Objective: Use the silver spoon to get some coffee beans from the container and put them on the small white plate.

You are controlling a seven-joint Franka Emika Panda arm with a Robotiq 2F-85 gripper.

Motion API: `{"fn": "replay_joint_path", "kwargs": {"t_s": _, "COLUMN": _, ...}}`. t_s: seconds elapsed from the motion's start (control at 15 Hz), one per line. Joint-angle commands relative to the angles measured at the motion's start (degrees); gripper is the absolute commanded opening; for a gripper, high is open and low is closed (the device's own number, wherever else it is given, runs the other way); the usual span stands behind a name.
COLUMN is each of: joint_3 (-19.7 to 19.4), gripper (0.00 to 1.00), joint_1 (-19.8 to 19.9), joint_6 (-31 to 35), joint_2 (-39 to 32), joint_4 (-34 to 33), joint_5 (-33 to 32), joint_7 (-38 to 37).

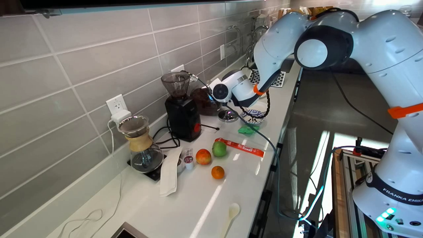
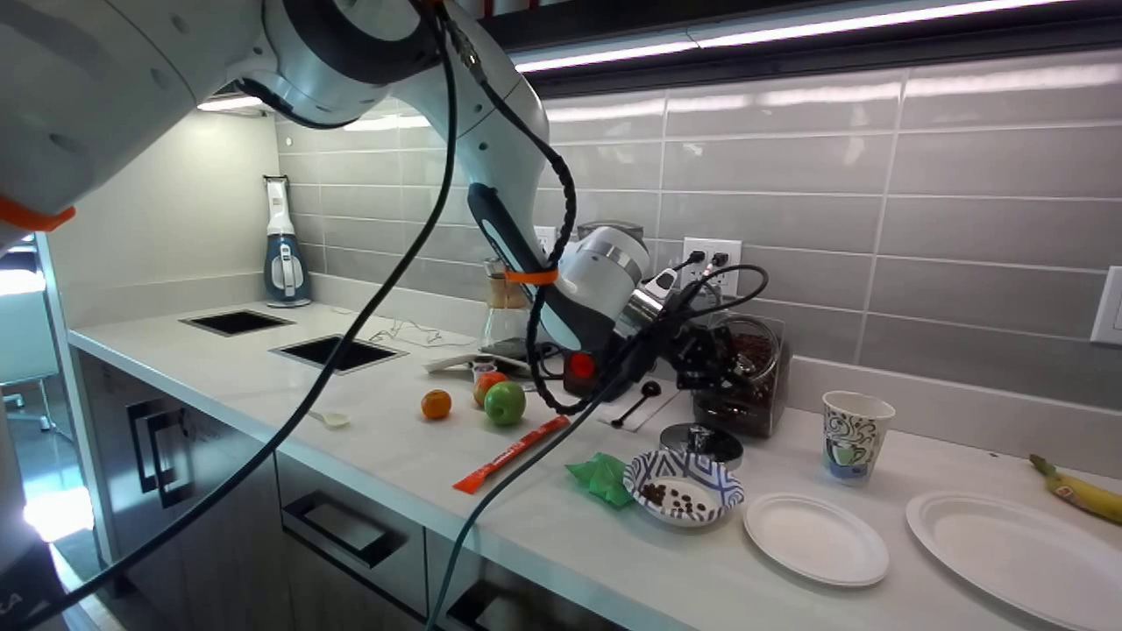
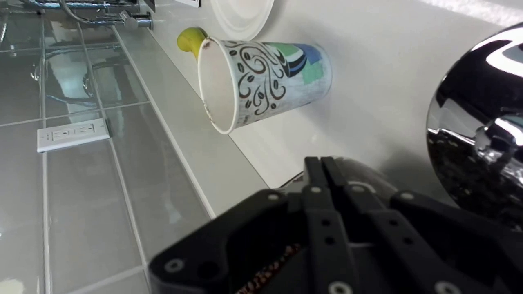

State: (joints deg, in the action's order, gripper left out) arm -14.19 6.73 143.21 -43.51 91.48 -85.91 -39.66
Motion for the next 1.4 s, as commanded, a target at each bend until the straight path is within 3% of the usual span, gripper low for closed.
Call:
{"fn": "replay_joint_path", "kwargs": {"t_s": 0.0, "joint_3": 2.7, "gripper": 0.01, "joint_1": 2.4, "joint_6": 0.6, "joint_2": 2.8, "joint_4": 1.2, "joint_5": 1.3, "joint_7": 1.7}}
{"fn": "replay_joint_path", "kwargs": {"t_s": 0.53, "joint_3": 7.0, "gripper": 0.01, "joint_1": 7.0, "joint_6": 0.0, "joint_2": 5.9, "joint_4": 0.1, "joint_5": 22.3, "joint_7": 21.0}}
{"fn": "replay_joint_path", "kwargs": {"t_s": 1.33, "joint_3": 7.0, "gripper": 0.01, "joint_1": 7.3, "joint_6": -7.1, "joint_2": 4.5, "joint_4": -4.7, "joint_5": 58.1, "joint_7": 46.1}}
